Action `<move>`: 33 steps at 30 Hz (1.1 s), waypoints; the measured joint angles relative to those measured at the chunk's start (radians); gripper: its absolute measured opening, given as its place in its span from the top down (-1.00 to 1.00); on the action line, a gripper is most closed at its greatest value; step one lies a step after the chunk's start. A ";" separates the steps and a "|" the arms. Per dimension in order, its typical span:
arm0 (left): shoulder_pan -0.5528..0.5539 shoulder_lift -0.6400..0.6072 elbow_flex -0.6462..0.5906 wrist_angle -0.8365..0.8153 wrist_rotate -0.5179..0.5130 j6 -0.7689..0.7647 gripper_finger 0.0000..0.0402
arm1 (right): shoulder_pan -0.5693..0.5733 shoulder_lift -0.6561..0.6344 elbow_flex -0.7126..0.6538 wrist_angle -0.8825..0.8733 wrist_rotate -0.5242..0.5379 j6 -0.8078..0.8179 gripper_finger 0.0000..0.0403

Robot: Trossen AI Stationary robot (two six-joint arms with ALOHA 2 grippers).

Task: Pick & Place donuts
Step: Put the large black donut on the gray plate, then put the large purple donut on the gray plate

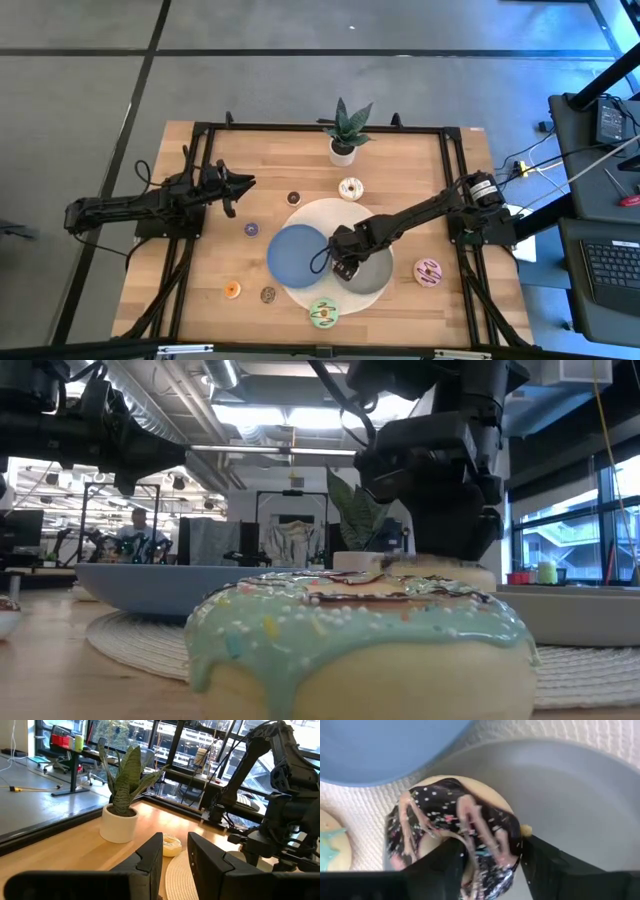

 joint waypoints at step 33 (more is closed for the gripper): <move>0.000 0.000 0.000 0.000 0.000 -0.055 0.57 | 0.132 -0.337 0.000 -0.659 0.050 0.439 -0.15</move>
